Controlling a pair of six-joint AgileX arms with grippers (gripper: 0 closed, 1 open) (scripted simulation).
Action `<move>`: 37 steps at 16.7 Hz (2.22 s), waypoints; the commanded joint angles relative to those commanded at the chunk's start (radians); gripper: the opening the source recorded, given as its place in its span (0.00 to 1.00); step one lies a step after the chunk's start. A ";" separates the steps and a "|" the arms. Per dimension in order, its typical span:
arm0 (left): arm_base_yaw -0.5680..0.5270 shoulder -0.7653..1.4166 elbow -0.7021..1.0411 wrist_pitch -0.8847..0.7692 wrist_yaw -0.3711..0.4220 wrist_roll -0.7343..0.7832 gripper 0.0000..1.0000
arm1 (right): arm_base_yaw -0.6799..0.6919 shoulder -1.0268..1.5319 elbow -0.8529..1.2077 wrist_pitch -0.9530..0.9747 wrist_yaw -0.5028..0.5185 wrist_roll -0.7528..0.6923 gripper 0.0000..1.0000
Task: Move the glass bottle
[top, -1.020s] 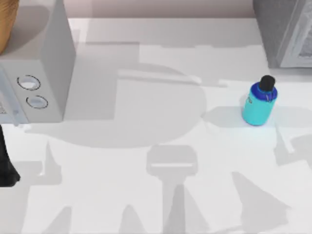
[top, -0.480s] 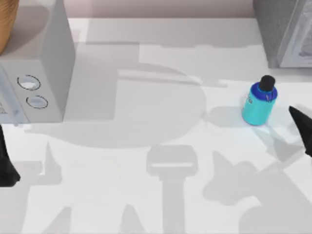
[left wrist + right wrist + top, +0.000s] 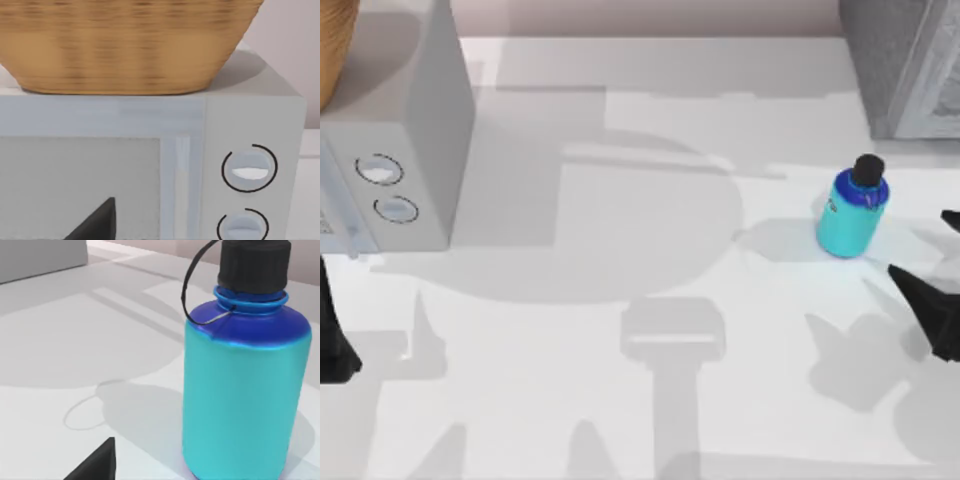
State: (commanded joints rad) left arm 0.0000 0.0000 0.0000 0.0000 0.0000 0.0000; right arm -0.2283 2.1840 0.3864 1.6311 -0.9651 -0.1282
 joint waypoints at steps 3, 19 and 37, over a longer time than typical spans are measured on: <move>0.000 0.000 0.000 0.000 0.000 0.000 1.00 | -0.002 0.018 0.005 0.018 -0.010 -0.002 1.00; 0.000 0.000 0.000 0.000 0.000 0.000 1.00 | 0.267 0.117 0.280 -0.118 0.258 0.055 1.00; 0.000 0.000 0.000 0.000 0.000 0.000 1.00 | 0.267 0.117 0.280 -0.118 0.258 0.055 0.00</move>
State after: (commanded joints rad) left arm 0.0000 0.0000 0.0000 0.0000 0.0000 0.0000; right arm 0.0388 2.3013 0.6667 1.5129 -0.7070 -0.0736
